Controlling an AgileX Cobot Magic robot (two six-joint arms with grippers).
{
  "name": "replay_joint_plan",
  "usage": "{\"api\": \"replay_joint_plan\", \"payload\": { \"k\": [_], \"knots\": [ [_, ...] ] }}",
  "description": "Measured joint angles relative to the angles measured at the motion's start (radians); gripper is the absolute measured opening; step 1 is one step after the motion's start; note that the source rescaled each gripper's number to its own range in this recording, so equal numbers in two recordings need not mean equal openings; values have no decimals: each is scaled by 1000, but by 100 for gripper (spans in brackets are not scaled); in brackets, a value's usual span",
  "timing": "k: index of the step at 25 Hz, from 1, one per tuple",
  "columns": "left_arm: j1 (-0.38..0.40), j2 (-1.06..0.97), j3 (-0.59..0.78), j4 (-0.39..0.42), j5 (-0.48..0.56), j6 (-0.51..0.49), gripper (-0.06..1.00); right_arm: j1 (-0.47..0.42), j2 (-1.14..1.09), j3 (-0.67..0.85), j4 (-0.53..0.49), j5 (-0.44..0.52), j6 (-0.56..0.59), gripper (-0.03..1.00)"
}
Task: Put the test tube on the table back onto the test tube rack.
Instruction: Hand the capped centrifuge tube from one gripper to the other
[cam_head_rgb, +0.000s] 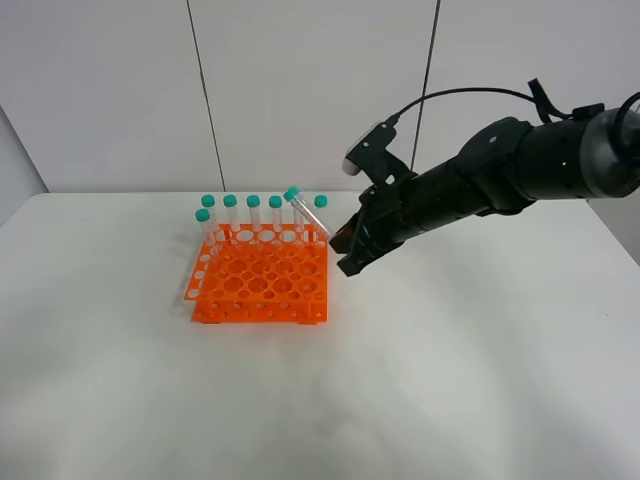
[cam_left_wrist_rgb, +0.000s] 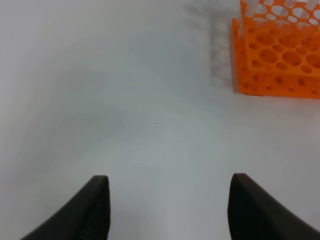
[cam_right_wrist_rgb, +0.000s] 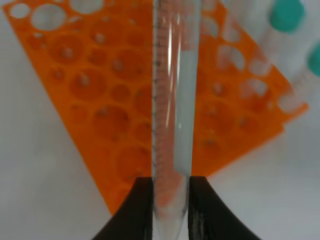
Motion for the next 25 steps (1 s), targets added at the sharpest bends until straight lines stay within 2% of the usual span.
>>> {"api": "replay_joint_plan", "payload": {
  "k": [5,16,21,25],
  "knots": [
    [0,0,0,0,0,0,100,93,0,0,18,-36,-42,31],
    [0,0,0,0,0,0,100,259,0,0,144,-56,-170,31],
    [0,0,0,0,0,0,100,319,0,0,239,-70,-244,31],
    [0,0,0,0,0,0,100,354,0,0,351,-70,-347,31]
  ]
}}
